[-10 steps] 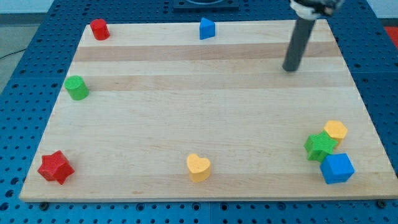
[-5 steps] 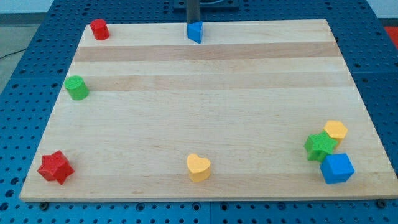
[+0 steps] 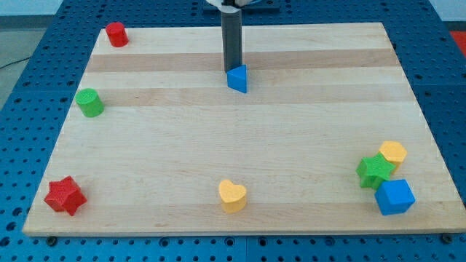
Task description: Push blue triangle into yellow hexagon
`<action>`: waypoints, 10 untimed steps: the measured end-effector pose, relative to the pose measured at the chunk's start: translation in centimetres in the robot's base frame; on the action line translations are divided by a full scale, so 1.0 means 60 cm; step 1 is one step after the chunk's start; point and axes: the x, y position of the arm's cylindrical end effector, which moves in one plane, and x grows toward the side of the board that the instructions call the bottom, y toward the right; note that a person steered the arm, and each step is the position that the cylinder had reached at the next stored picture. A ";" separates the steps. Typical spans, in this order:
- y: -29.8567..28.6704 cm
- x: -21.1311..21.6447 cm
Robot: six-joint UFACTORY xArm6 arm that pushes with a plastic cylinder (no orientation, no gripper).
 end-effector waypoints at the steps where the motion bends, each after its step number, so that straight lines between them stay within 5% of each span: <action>1: 0.000 0.000; 7: 0.023 0.166; 10: 0.159 0.178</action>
